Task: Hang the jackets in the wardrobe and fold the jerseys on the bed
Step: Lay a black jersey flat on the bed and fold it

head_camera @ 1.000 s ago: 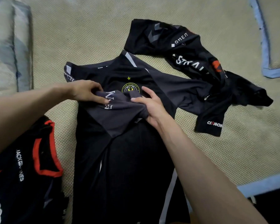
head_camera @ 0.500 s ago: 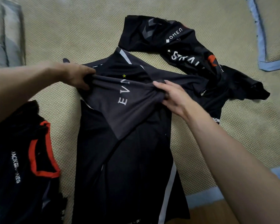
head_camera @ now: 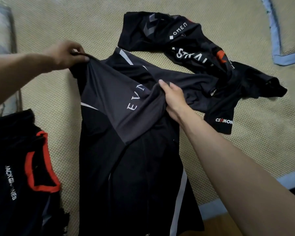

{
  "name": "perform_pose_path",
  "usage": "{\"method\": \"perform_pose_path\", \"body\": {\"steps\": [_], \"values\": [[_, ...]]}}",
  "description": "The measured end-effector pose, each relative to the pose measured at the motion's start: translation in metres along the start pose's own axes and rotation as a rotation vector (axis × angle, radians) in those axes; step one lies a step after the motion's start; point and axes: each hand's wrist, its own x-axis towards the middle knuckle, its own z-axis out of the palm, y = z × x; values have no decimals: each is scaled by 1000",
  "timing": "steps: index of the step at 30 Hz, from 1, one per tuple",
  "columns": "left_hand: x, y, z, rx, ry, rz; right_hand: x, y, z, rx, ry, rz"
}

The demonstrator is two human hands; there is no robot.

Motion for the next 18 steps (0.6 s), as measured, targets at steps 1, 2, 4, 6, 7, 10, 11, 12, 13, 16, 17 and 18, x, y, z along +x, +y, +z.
{"method": "perform_pose_path", "body": {"steps": [1,2,4,6,7,10,11,12,13,16,17,18], "values": [[3,3,-2,-55,-18,-5,0,2,-6,-21,19,-31],[5,6,-4,-91,-44,-2,2,4,-16,-72,35,-66],[12,13,-6,-114,-99,7,5,5,-33,-203,114,-116],[19,23,-7,-164,-145,14,2,-2,-47,-328,218,-132],[22,28,-6,-205,-192,9,0,-8,-54,-361,281,-121],[26,40,-1,-175,-384,-93,4,-10,-77,-366,393,-93],[26,40,3,-110,-411,-123,4,-9,-82,-370,391,-80],[27,40,6,-52,-405,-134,3,-7,-85,-374,369,-73],[27,40,9,-28,-365,-130,1,-6,-88,-369,334,-78],[29,46,12,-171,-234,-65,2,-10,-99,-341,266,-141],[31,51,11,-241,-202,-43,5,-14,-105,-319,264,-192],[33,58,11,-289,-170,-24,8,-20,-109,-299,283,-239]]}}
